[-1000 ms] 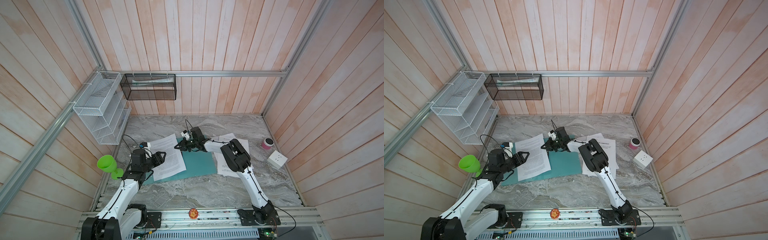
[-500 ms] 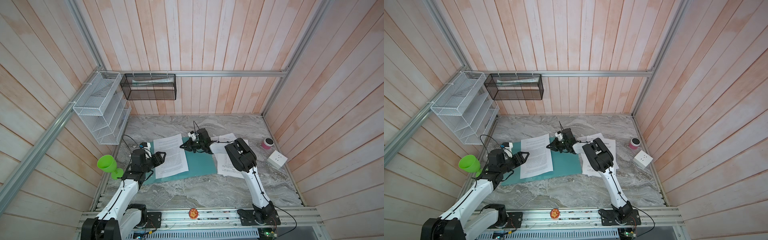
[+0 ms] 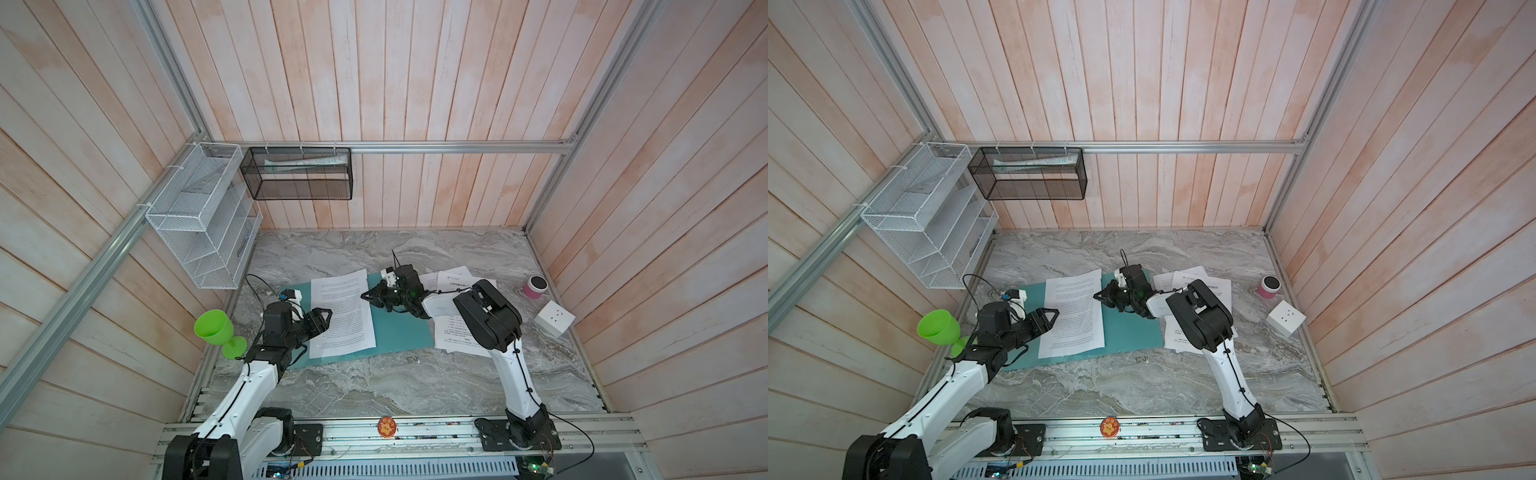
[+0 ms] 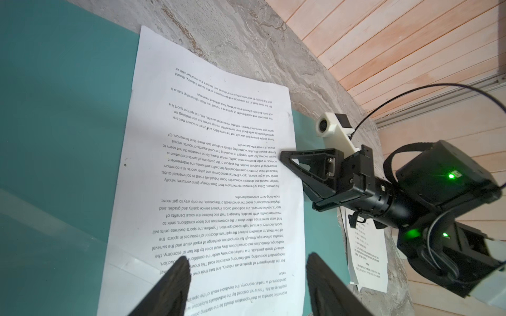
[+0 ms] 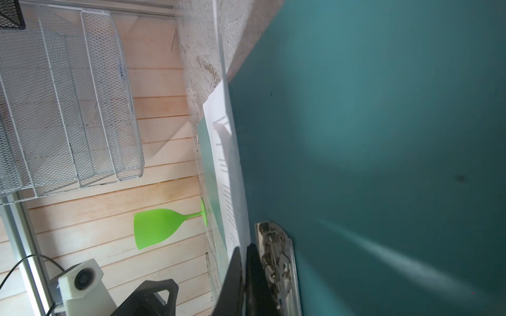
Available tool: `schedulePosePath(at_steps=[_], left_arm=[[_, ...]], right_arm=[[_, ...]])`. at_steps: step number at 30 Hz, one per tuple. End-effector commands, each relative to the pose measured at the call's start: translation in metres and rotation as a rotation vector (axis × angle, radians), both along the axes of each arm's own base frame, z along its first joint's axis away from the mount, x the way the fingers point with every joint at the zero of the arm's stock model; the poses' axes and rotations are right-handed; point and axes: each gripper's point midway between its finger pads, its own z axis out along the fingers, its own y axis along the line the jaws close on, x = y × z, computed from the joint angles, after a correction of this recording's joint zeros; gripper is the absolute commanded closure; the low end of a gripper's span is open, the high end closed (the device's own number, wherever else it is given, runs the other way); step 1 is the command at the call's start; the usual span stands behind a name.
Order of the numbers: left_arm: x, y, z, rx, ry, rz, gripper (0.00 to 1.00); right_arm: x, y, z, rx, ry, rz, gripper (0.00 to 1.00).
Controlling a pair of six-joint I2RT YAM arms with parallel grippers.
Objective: Put the files into the folder
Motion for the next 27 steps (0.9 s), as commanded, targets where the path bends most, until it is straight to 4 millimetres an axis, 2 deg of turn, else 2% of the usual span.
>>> schedulePosePath(at_steps=[1, 7, 13, 20, 23, 24, 26, 27], left_arm=[[-0.002, 0.005, -0.002, 0.006, -0.007, 0.024, 0.31], [-0.006, 0.004, -0.006, 0.004, 0.003, 0.020, 0.30], [-0.010, 0.005, -0.009, -0.001, 0.007, 0.025, 0.30], [-0.017, 0.007, -0.011, 0.001, 0.015, 0.035, 0.30], [-0.019, 0.014, -0.009, 0.032, 0.010, 0.068, 0.30], [-0.017, 0.017, -0.007, 0.045, 0.000, 0.083, 0.30], [-0.013, 0.027, 0.000, 0.087, -0.023, 0.126, 0.30], [-0.009, 0.032, 0.005, 0.104, -0.034, 0.151, 0.28]], right_arm=[[0.005, 0.003, 0.015, 0.013, -0.023, -0.093, 1.00], [0.004, 0.010, 0.016, 0.013, -0.012, -0.151, 1.00], [-0.002, 0.030, 0.013, 0.005, -0.003, -0.133, 1.00], [-0.009, 0.044, 0.015, 0.016, 0.022, -0.136, 1.00], [-0.014, 0.040, 0.014, 0.008, 0.013, -0.139, 1.00], [-0.015, 0.036, 0.014, -0.006, 0.010, -0.139, 0.96], [-0.015, 0.020, 0.012, -0.077, -0.042, -0.132, 0.71], [-0.016, 0.013, 0.011, -0.104, -0.059, -0.126, 0.64]])
